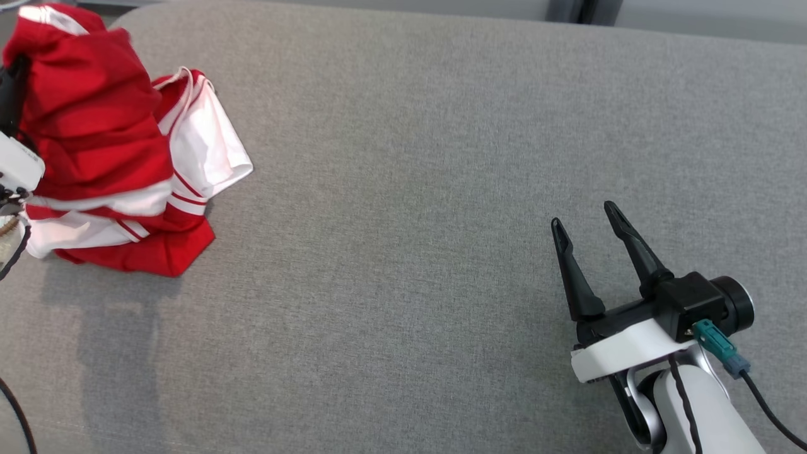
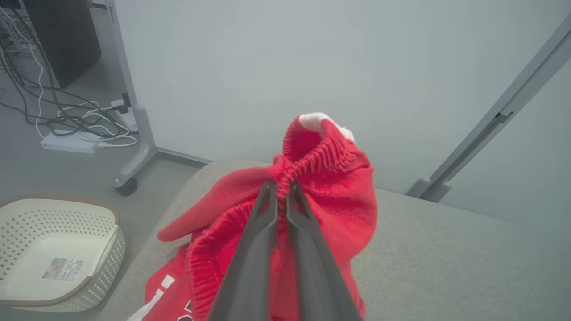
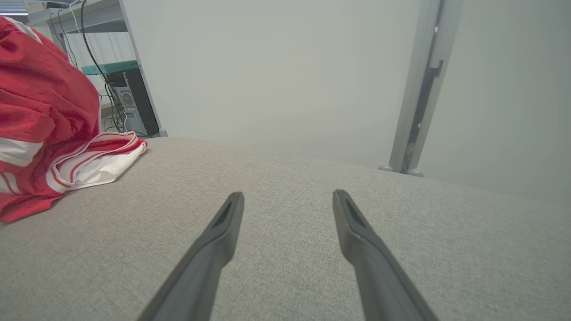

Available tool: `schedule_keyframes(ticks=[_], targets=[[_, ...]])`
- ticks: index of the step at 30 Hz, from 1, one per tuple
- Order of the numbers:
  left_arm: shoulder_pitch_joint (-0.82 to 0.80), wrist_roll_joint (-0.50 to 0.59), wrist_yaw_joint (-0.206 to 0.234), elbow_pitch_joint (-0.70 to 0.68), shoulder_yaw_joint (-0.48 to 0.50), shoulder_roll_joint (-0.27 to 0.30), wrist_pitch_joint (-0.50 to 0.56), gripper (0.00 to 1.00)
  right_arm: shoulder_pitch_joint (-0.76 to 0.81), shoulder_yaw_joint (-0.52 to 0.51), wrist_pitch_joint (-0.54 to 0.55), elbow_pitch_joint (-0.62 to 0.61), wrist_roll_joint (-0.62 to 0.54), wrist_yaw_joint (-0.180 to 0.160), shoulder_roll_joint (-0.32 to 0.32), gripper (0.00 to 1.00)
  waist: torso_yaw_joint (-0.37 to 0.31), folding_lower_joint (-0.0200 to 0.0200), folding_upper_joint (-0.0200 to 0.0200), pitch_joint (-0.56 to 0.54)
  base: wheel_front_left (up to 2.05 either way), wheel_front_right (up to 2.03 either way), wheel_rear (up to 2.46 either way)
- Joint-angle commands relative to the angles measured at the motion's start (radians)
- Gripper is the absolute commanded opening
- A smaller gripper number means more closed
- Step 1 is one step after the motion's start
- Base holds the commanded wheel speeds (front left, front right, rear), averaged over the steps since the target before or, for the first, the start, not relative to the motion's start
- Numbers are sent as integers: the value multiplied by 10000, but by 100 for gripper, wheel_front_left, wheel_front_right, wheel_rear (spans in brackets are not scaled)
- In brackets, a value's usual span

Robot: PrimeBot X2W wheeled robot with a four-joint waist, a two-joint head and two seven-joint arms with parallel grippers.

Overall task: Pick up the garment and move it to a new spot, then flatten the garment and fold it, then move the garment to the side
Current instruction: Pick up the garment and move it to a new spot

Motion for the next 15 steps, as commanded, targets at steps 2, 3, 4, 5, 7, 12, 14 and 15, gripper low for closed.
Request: schedule_keyframes(ticks=[2,3,4,5,7,12,14,15], targets=[[141,-144,-5,-120,146,-68,-391,0,138,-24,-57,42,62,19,6,100,50,0,0,-261,0,0,0],[199,-234,-5,-207,224,-92,-630,0,184,-9,-57,62,74,19,15,100,52,0,0,-364,0,0,0],[244,-272,-5,-308,289,-112,-865,0,210,-10,-57,83,90,19,20,100,50,0,0,-466,0,0,0],[289,-280,-5,-459,347,-119,-1109,0,237,-10,-57,94,100,19,27,100,49,0,0,-572,0,0,0],[388,-285,-5,-705,406,-136,-1599,0,339,-26,-57,107,121,19,43,100,34,0,0,-786,0,0,0],[678,-323,-5,-1297,693,-388,-2245,0,560,-114,-57,110,181,19,58,100,-54,0,0,-1252,0,0,0],[814,-239,-5,-1528,842,-528,-2364,0,624,-156,-57,104,188,19,66,100,-117,0,0,-1413,0,0,0],[903,-188,-4,-1631,931,-627,-2399,0,652,-168,-57,100,202,19,68,100,-157,0,0,-1495,0,0,0]])
